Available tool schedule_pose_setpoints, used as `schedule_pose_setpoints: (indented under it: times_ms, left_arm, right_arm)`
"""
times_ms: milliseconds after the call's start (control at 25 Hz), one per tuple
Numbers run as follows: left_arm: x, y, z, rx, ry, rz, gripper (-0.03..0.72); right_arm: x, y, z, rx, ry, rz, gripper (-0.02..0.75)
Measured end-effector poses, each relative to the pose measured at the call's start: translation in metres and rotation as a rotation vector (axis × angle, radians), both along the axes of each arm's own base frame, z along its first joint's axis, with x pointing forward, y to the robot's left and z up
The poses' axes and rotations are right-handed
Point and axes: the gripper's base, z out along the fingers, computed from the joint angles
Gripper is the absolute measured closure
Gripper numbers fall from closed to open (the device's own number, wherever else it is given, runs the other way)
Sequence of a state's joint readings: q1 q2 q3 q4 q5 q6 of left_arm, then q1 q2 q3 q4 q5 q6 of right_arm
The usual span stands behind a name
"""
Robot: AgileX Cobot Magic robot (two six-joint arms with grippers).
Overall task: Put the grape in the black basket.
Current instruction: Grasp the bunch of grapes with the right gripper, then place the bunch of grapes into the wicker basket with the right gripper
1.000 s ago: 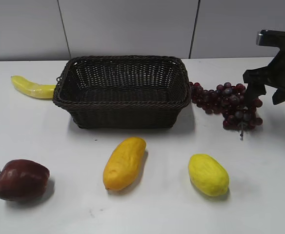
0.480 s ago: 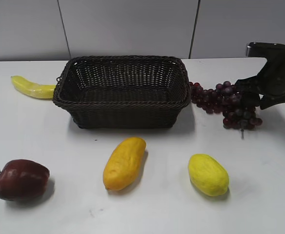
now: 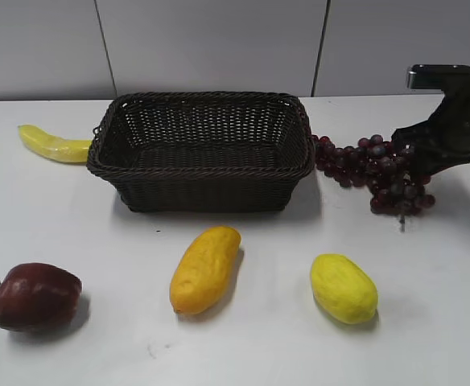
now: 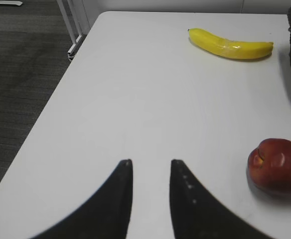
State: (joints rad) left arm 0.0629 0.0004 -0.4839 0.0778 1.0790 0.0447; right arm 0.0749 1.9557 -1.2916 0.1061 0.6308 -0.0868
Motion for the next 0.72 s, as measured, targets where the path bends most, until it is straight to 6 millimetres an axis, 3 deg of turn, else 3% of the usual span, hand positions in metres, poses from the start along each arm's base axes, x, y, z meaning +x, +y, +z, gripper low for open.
schedule_pose_setpoints:
  times_ms: [720]
  left_arm:
    - [0.000,0.000,0.000,0.000,0.000,0.000,0.460]
  right_arm:
    - [-0.036,0.009,0.176,0.080,-0.440,0.033,0.624]
